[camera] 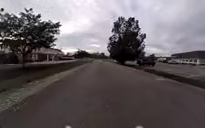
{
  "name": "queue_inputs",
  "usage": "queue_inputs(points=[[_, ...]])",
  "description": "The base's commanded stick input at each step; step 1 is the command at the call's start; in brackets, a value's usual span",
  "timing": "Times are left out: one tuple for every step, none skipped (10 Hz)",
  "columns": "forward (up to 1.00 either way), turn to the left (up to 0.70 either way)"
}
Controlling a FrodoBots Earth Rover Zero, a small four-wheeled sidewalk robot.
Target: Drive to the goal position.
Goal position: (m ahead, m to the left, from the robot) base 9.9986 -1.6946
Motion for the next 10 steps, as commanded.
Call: queue_inputs(points=[[0.7, 0.0], [0.7, 0.0], [0.7, 0.0], [0.7, 0.0], [0.7, 0.0], [0.7, 0.0], [0.7, 0.0], [0.7, 0.0], [0.7, 0.0], [0.7, 0.0]])
